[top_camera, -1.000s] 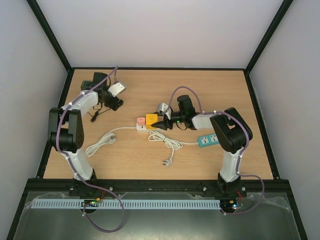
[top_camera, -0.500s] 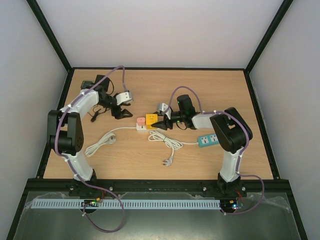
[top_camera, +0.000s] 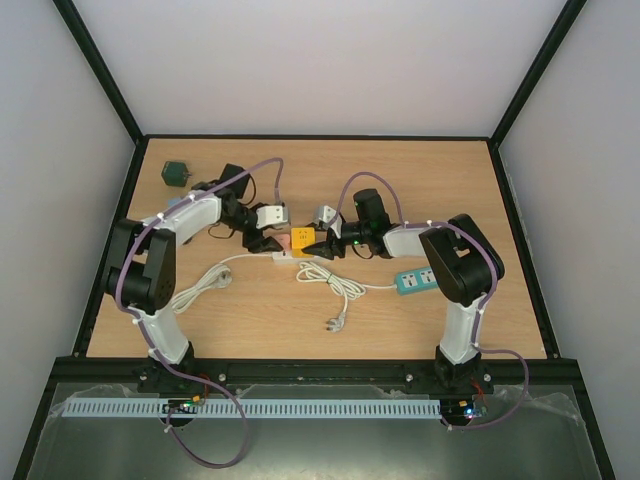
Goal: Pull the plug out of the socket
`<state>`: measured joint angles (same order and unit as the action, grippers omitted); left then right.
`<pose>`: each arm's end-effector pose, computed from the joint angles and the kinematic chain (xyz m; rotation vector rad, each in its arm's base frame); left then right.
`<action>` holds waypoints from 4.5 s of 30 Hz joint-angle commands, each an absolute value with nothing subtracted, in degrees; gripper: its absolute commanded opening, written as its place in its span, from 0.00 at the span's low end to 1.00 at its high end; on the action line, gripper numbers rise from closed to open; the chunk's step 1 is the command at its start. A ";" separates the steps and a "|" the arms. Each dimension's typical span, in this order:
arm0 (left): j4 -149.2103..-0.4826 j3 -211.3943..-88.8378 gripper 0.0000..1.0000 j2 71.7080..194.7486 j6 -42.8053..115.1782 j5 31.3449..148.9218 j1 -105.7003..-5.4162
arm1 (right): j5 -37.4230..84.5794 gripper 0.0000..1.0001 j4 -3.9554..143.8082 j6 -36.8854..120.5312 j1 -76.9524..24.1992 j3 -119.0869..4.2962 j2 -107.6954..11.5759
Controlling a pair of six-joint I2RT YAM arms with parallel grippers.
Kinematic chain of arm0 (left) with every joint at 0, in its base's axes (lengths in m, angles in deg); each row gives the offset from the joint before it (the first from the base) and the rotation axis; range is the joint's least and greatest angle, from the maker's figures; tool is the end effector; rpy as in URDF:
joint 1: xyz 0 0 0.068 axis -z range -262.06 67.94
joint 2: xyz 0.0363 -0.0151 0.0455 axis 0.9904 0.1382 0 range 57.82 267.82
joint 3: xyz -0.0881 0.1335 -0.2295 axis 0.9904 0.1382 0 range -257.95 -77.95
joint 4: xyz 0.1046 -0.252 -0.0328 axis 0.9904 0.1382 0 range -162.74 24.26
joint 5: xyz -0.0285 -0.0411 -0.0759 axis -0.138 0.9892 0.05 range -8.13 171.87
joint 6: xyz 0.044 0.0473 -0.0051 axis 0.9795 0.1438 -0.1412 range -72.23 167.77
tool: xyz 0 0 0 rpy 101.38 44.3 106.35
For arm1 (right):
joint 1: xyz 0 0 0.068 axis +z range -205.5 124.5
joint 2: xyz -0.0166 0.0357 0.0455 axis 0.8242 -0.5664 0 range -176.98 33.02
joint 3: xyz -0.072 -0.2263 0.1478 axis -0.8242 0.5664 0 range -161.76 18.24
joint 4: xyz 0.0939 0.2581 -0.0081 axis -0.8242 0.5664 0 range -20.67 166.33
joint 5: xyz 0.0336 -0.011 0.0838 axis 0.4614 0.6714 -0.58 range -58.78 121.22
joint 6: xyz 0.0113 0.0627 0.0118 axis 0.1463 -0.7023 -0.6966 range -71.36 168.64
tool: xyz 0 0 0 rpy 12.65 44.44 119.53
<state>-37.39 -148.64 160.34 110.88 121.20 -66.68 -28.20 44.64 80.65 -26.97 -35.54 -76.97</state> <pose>0.3526 -0.1303 0.1883 1.6839 1.7823 -0.5995 0.3235 0.2254 0.1341 -1.4700 1.3242 1.0429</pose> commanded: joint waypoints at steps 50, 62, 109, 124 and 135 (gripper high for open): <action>-38.85 -146.61 0.16 149.38 108.42 122.61 -72.66 | -21.12 0.22 51.82 82.56 -26.32 -33.86 -81.16; -45.83 -147.30 0.17 146.80 99.38 113.63 -89.67 | -21.06 0.22 51.93 82.39 -26.33 -33.96 -81.32; -67.26 -152.53 0.27 171.62 95.37 69.21 -98.00 | -20.96 0.23 52.15 81.90 -26.32 -34.27 -81.47; -64.21 -152.11 0.57 169.77 93.01 72.03 -97.09 | -20.88 0.23 52.19 81.77 -26.33 -34.36 -81.58; -58.70 -152.25 0.69 163.48 92.73 77.23 -97.14 | -20.94 0.23 51.96 81.77 -26.32 -34.19 -81.48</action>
